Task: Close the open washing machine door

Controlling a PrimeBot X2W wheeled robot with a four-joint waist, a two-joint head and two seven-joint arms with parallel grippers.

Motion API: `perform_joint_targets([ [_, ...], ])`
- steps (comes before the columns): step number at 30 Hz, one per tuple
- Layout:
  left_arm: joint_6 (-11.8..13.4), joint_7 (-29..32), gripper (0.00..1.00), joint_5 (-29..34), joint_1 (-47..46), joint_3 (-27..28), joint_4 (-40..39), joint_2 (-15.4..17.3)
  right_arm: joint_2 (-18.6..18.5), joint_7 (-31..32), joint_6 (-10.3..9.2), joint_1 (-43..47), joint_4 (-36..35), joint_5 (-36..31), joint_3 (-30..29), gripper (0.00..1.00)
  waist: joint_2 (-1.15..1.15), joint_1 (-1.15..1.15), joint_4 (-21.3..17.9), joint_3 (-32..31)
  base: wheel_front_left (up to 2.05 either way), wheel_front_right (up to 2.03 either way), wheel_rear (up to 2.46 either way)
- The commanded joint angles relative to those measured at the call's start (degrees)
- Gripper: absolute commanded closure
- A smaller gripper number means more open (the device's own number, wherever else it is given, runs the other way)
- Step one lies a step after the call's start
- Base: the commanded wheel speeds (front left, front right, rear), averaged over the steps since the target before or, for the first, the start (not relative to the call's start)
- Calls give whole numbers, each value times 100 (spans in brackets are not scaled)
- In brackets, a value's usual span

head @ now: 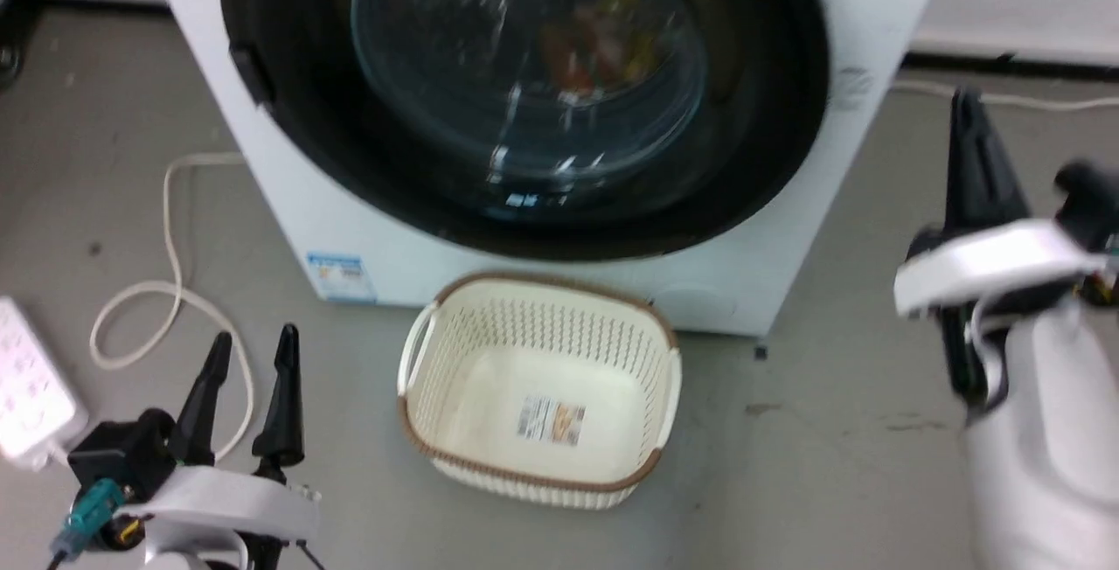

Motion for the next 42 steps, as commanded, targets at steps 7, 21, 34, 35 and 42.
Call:
perform_joint_targets([
  [7,204,-7,0,36,408,18,-190,-45,-5,110,-4,1522,-904,291,379,100,0,1,-501,-670,0,0,0],
  [21,231,226,0,187,566,-291,-251,21,-5,392,-4,3448,-1993,366,661,100,0,1,-366,-765,0,0,0],
  [34,259,251,0,202,556,-385,-214,44,-5,799,-4,3830,-2235,491,670,0,0,1,-317,-765,0,0,0],
  [35,268,250,0,207,550,-390,-216,46,-5,801,-4,3828,-2239,487,671,0,0,1,-316,-767,0,0,0],
  [42,333,230,0,231,525,-390,-272,54,-5,822,-4,3809,-2273,488,697,0,0,1,-315,-760,0,0,0],
])
